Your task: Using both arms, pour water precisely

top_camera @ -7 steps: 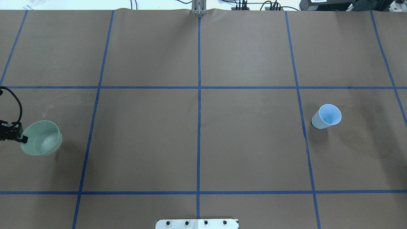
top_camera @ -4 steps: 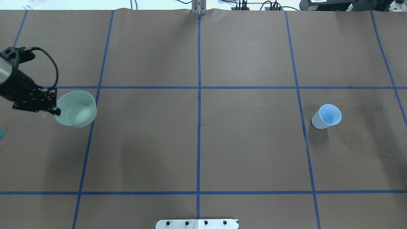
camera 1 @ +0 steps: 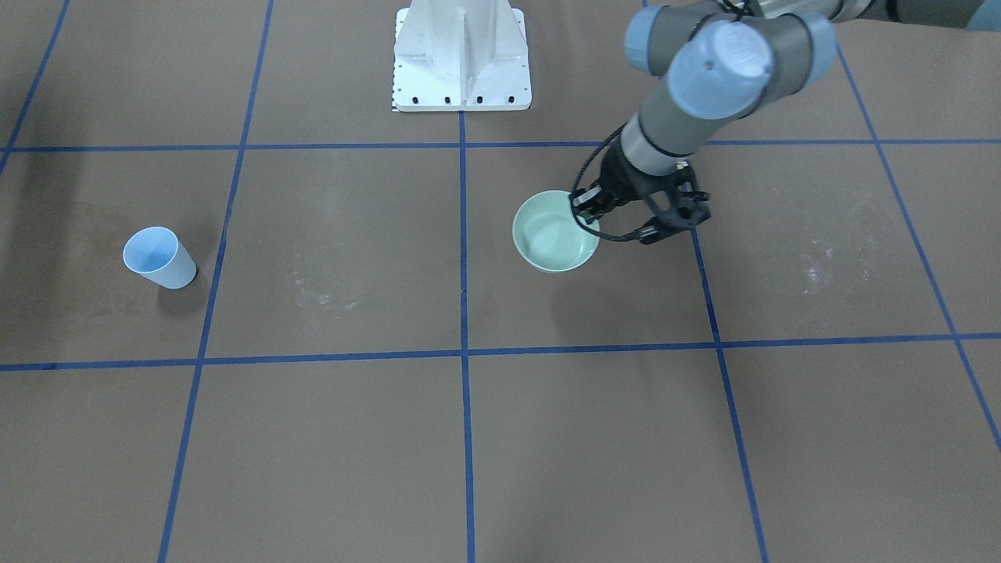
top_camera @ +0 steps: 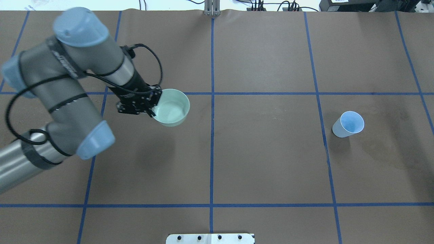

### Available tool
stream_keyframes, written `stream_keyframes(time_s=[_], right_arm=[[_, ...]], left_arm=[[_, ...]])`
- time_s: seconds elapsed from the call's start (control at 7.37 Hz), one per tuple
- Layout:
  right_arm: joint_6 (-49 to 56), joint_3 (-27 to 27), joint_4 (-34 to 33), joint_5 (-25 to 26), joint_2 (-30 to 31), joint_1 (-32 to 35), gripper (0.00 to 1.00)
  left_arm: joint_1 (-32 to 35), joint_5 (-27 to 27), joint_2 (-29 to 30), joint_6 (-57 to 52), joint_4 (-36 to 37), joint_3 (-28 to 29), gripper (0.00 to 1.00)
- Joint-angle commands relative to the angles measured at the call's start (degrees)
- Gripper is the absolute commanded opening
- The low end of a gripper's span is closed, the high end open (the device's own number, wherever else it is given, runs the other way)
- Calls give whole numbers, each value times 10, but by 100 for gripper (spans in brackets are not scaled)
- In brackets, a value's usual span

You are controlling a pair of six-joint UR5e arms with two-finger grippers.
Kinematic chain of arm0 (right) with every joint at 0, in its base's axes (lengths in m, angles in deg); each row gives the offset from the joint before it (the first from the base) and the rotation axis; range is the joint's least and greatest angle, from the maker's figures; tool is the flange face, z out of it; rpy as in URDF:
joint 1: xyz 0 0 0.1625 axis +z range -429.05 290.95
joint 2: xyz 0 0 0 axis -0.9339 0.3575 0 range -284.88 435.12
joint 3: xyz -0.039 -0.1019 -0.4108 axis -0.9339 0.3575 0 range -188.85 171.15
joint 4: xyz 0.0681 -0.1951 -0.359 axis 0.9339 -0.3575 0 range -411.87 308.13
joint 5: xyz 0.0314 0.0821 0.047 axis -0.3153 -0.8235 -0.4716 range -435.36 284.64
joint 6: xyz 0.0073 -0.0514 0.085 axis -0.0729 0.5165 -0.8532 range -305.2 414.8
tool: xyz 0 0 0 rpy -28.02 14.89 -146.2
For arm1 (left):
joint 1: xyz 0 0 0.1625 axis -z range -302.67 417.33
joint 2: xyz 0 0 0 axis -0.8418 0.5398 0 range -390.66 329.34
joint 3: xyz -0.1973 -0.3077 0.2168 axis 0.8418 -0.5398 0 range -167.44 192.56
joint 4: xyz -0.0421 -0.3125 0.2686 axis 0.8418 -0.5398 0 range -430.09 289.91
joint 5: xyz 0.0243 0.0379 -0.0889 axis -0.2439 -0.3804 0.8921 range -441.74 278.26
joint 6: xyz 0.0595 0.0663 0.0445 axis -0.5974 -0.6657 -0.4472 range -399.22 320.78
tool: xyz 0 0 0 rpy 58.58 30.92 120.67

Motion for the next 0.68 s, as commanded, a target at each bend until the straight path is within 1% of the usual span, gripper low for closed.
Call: stream_keyframes(time_s=[0.0,0.14,0.27,0.41,0.54], right_arm=[[0,4,0,-1,0,0,100],[0,4,0,-1,0,0,100],[1,4,0,-1,0,-1,100],[1,4,0,-1,0,-1,100],[1,5,0,-1,0,-1,100]], left_arm=[[-45,-52,68,79,-56,84,0],[-47,-52,78,98,-98,124,0],[-57,-54,99,101,-114,167,0],[-66,-72,115,101,-116,190,0],[-68,-73,118,101,-119,201,0]])
